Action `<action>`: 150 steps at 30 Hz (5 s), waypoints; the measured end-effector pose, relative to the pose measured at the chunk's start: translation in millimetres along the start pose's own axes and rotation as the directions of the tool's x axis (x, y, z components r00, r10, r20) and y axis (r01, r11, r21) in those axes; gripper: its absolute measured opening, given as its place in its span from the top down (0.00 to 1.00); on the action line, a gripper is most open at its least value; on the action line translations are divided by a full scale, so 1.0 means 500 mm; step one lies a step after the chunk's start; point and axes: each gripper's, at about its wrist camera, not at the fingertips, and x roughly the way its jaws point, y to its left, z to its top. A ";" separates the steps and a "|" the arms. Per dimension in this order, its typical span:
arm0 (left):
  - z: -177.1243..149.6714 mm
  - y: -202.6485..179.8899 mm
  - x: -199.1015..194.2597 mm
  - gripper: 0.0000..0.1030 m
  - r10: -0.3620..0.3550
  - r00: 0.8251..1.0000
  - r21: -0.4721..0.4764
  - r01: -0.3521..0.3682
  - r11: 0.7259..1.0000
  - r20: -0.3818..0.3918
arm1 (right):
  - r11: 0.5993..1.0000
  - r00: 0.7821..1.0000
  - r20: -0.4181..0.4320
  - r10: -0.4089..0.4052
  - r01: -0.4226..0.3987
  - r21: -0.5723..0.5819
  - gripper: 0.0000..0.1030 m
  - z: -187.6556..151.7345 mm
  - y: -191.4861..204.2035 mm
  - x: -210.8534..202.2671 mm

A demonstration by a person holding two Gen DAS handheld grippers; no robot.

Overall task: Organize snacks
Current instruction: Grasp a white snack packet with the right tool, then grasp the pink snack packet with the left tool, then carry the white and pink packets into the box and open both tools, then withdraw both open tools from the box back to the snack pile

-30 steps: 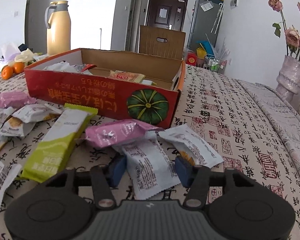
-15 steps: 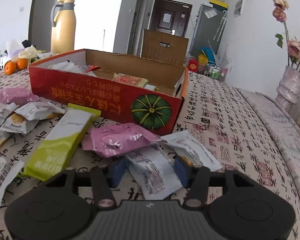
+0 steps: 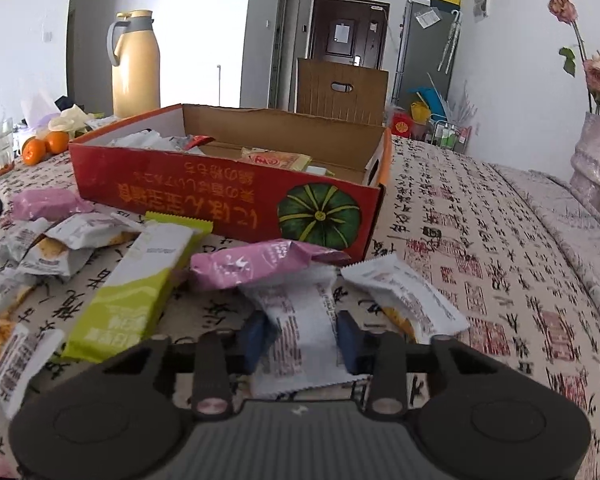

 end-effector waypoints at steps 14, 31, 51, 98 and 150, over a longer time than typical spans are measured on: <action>0.027 0.021 0.017 0.00 0.042 0.999 0.028 -0.042 0.999 0.012 | 0.958 0.981 0.086 -0.171 0.145 0.248 0.66 -0.036 -0.036 -0.082; 0.090 0.020 0.168 0.02 0.135 0.973 0.217 -0.092 0.972 -0.189 | 0.926 0.972 0.123 -0.199 0.145 0.349 0.66 -0.039 -0.034 -0.090; 0.091 0.025 0.199 0.42 0.115 0.965 0.214 -0.064 0.975 -0.235 | 0.920 0.974 0.127 -0.188 0.130 0.369 0.66 -0.039 -0.035 -0.085; 0.286 -0.107 0.103 0.42 -0.069 0.991 0.090 0.058 0.994 0.117 | 0.968 0.924 0.370 -0.092 -0.004 0.252 0.66 0.219 0.017 -0.039; 0.268 -0.075 0.268 0.00 -0.033 0.992 -0.005 0.034 0.999 0.124 | 0.943 0.972 0.218 -0.083 0.006 0.333 0.00 0.238 -0.004 0.171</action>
